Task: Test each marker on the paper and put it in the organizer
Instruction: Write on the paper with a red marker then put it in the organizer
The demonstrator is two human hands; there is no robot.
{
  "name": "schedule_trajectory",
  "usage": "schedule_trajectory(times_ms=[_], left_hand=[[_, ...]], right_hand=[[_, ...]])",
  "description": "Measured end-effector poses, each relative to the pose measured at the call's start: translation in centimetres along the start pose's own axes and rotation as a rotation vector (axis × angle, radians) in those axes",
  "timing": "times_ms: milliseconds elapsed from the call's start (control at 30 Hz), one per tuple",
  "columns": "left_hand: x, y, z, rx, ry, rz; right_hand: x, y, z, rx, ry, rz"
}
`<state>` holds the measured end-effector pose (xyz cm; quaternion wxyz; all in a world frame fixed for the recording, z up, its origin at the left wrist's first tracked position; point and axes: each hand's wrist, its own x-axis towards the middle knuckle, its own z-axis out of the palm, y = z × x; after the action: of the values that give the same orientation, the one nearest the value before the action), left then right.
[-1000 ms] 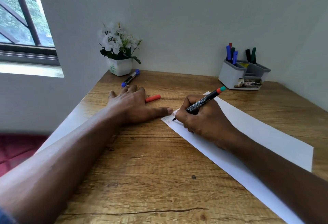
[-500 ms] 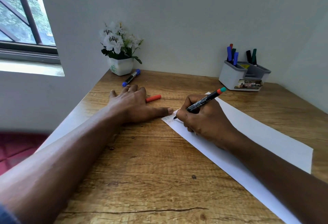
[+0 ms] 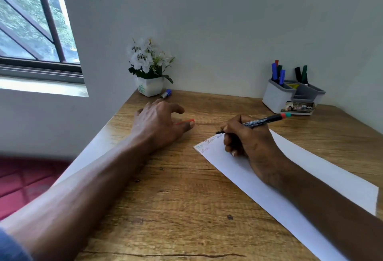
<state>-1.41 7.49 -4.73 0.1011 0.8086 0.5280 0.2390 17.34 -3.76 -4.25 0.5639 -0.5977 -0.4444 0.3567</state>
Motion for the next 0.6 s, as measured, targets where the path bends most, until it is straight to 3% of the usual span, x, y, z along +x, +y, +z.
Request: schedule_trajectory(times_ms=[267,600], left_hand=[[-0.4,0.2,-0.6,-0.116,0.107,0.118],[0.2,-0.5,0.2,-0.017,0.033,0.102]], right_hand=[[0.7,-0.1,-0.7,0.185,-0.103,0.074],[1.2,-0.1,-1.3,0.286,-0.166,0.081]])
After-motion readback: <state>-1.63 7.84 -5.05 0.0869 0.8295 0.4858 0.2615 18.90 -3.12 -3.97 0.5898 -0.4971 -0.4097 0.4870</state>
